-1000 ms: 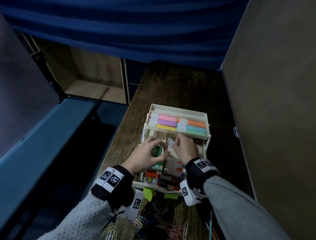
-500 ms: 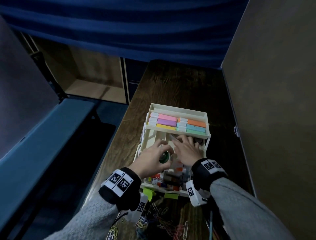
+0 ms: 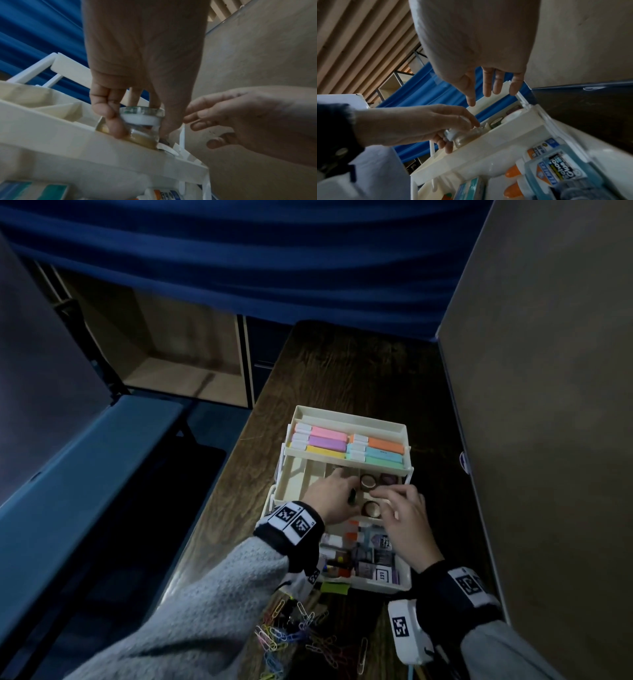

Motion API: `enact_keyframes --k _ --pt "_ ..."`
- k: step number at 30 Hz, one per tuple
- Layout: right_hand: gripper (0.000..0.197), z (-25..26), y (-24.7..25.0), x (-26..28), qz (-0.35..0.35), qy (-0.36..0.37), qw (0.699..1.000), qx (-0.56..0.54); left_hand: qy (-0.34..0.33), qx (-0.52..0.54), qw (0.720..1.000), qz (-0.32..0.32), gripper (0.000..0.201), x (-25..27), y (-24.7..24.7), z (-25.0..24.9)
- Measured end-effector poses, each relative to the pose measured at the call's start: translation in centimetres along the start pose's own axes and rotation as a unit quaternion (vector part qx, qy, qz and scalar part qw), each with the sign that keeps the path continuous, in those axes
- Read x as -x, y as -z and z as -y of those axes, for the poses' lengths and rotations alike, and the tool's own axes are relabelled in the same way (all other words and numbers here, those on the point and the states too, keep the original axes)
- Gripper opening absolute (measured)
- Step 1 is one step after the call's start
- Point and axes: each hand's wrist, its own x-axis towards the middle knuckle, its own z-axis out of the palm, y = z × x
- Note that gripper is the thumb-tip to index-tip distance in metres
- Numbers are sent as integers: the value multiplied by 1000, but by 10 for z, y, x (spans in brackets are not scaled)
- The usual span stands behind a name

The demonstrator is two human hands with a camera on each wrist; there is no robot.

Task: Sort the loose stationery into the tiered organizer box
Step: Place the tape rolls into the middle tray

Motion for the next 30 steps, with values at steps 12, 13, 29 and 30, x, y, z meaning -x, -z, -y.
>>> enact_keyframes --k 12,13,29,30 --pt "20 -14 1 64 4 -31 996 -81 -7 -5 996 -84 44 2 -24 13" --pt "20 -16 -1 69 4 -35 996 -85 -13 -9 996 -92 45 3 -25 14" --pt "20 -38 -5 133 -7 -58 996 -66 -82 8 978 -194 31 100 -46 22" --pt "20 -41 -7 138 0 -65 996 -58 -75 26 978 -193 27 114 -51 27"
